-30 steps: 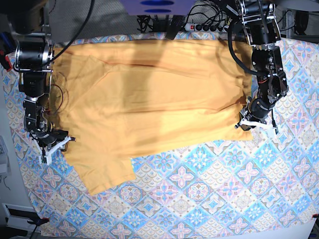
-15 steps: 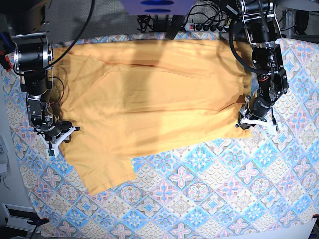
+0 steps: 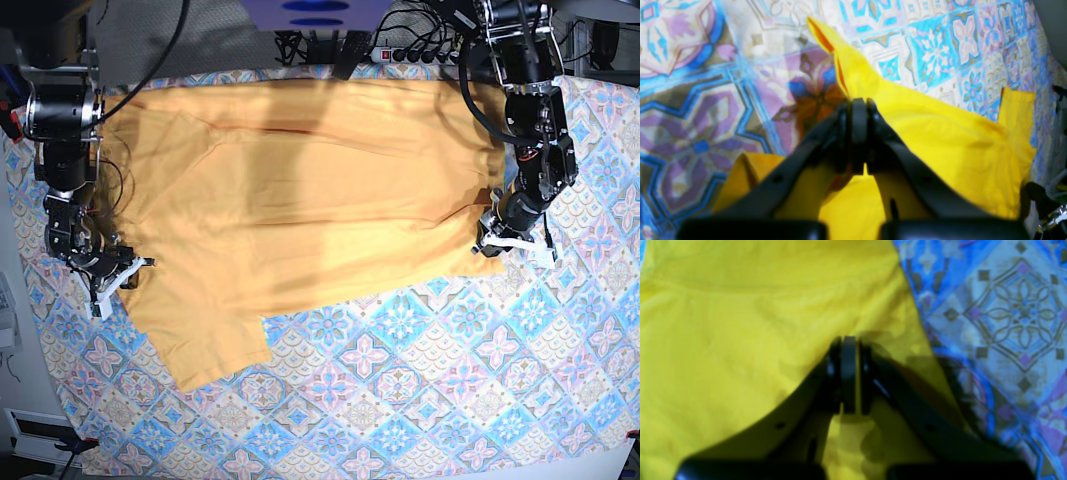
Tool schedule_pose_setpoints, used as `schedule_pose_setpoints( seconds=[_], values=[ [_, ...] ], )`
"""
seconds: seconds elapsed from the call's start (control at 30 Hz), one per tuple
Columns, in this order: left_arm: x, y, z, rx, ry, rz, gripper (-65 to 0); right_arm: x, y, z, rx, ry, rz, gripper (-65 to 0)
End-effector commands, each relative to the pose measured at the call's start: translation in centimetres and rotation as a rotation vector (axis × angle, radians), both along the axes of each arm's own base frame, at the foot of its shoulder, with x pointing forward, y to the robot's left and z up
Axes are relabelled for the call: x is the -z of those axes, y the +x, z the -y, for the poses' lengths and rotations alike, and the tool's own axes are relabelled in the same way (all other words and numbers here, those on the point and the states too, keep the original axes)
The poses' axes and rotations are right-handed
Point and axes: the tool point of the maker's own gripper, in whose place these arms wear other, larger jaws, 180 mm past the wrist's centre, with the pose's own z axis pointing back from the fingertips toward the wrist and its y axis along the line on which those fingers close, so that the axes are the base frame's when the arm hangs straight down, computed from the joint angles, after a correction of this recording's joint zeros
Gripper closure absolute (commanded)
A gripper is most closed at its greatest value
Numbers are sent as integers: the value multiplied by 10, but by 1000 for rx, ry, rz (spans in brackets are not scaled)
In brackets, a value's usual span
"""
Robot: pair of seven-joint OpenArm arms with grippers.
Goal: Fold the T-shirt properly
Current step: 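Grasp the shirt's side edges near the hem with both grippers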
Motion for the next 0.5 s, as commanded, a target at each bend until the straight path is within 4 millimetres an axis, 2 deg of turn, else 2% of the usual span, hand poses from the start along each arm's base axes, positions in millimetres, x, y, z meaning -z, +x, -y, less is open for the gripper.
schedule_pose_setpoints(
  seconds=[0.0,0.07,0.23,0.3,0.47],
  values=[
    [-16,11,-5,2,14,52,0,-17,10,8,-2,-13,55,-18],
    [-16,11,-5,2,14,52,0,-26,13,2,-28,-21,112,-21],
    [-17,13,-5,2,15,56,0,-39,19,5,-8,-16,201,-23],
    [-18,13,-5,2,15,57,0,-50,32,7,4,-10,237,-23],
    [-16,11,-5,2,15,53,0,-41,37,23,88,25,240,-24]
  ],
)
